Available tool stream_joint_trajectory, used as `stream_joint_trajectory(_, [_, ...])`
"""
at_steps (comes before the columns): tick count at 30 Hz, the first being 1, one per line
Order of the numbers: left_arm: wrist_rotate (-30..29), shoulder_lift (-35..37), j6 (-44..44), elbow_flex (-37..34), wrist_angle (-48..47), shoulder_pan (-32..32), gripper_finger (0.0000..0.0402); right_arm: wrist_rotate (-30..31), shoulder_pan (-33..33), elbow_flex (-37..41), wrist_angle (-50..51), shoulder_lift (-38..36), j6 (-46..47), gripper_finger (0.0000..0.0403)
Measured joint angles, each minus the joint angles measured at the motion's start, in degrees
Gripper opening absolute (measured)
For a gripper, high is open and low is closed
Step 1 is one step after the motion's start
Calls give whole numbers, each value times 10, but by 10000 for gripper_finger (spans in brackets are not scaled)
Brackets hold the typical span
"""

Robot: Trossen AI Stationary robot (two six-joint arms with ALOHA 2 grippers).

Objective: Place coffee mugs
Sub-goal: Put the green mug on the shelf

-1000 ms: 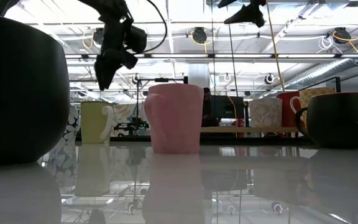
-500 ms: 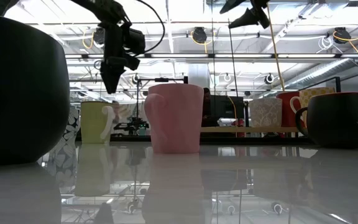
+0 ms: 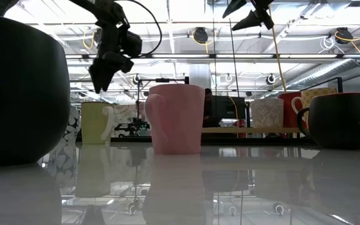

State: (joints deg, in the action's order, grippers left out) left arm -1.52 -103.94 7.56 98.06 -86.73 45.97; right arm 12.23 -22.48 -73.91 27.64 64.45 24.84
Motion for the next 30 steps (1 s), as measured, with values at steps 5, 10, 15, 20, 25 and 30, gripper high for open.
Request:
stream_joint_trajectory(5, [0,1,17,-7,20,-27,333,0,-6,0,-11,0,2,258])
stream_joint_trajectory(10, [0,1,18,-60,37,-48,333,0,-6,0,-28,0,14,258])
stream_joint_trajectory(15, [0,0,13,-126,40,-69,333,-3,-4,0,-27,0,55,258])
stream_joint_trajectory(20, [-2,0,13,-177,87,-86,305,-4,4,0,-26,0,75,258])
stream_joint_trajectory(25, [0,0,16,-201,125,-100,185,-3,4,0,-26,3,70,258])
stream_joint_trajectory(30, [18,5,14,-189,120,-109,32,-1,-4,0,-32,5,60,258])
